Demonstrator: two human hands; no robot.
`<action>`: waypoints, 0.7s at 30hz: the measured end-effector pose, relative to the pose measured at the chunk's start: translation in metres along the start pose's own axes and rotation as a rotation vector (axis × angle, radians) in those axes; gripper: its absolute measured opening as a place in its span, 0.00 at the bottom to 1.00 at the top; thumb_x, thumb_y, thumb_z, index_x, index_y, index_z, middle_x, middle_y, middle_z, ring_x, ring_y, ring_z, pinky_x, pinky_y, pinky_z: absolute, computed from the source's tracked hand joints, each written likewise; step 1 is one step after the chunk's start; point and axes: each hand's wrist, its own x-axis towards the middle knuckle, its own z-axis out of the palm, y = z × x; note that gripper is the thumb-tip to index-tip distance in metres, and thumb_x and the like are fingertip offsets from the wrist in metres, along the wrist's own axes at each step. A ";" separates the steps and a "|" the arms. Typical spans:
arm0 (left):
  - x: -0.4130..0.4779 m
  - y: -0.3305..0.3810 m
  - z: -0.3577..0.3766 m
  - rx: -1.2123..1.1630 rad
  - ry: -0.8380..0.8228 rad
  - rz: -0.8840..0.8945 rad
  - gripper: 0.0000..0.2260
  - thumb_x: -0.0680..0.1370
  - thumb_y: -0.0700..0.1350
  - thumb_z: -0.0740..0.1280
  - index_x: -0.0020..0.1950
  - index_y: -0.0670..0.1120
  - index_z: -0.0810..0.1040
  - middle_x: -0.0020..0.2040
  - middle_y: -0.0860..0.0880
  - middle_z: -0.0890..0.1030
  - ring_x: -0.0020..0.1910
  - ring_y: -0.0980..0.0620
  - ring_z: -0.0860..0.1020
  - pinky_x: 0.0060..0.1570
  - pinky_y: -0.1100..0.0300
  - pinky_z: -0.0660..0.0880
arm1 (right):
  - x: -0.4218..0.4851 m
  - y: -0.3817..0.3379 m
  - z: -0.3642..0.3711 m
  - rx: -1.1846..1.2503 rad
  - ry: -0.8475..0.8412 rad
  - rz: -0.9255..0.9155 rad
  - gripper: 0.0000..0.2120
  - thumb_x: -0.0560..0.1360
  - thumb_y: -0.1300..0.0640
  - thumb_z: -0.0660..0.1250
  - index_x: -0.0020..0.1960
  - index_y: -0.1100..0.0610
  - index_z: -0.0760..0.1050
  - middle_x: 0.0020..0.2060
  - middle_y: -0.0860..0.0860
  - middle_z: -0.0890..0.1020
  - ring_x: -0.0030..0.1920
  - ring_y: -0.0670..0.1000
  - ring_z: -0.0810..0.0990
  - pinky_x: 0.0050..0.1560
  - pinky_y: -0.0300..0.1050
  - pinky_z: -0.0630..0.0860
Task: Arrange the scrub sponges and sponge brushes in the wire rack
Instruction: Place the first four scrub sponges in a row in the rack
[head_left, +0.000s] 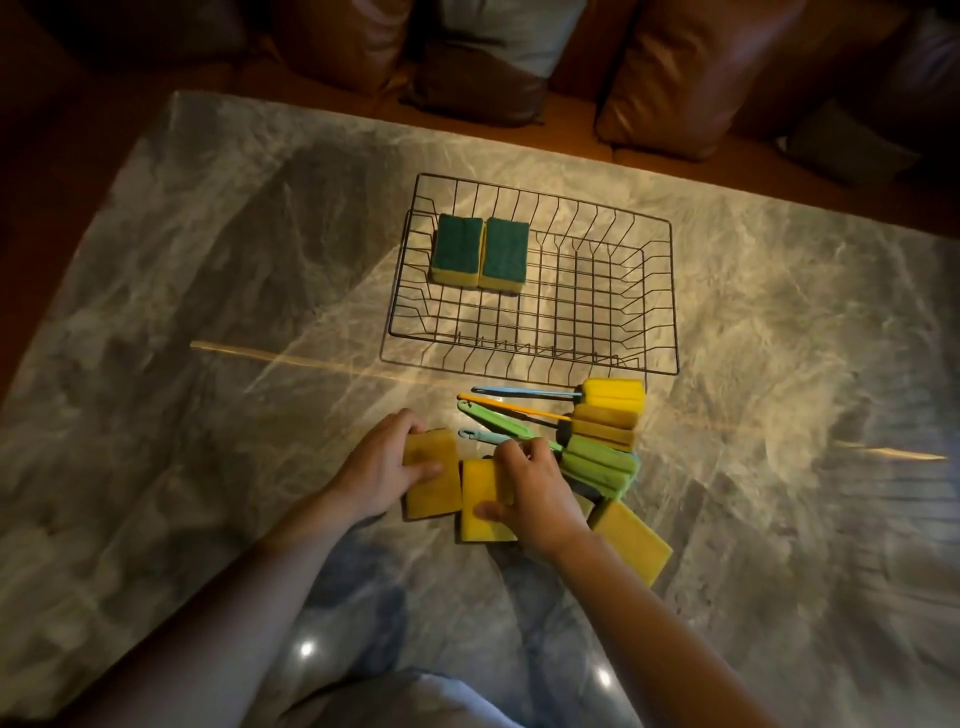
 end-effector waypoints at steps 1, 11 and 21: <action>-0.001 0.002 -0.001 -0.072 -0.005 -0.006 0.16 0.74 0.51 0.76 0.53 0.50 0.72 0.46 0.50 0.75 0.44 0.49 0.74 0.42 0.55 0.70 | 0.000 0.001 0.000 0.012 -0.001 0.009 0.32 0.70 0.41 0.77 0.67 0.42 0.63 0.65 0.50 0.67 0.64 0.54 0.72 0.61 0.51 0.77; -0.001 0.016 -0.018 -0.114 0.256 0.120 0.18 0.80 0.64 0.58 0.46 0.50 0.71 0.38 0.52 0.74 0.36 0.53 0.73 0.35 0.55 0.70 | -0.017 0.000 -0.005 0.439 0.244 -0.070 0.10 0.79 0.43 0.67 0.52 0.42 0.66 0.50 0.40 0.73 0.47 0.42 0.75 0.44 0.42 0.75; -0.012 0.017 -0.010 0.075 0.363 0.247 0.23 0.81 0.57 0.62 0.71 0.47 0.70 0.63 0.48 0.73 0.63 0.53 0.67 0.61 0.57 0.66 | -0.023 -0.008 -0.003 0.349 0.372 -0.189 0.25 0.74 0.49 0.75 0.67 0.49 0.70 0.60 0.43 0.71 0.62 0.44 0.72 0.64 0.40 0.73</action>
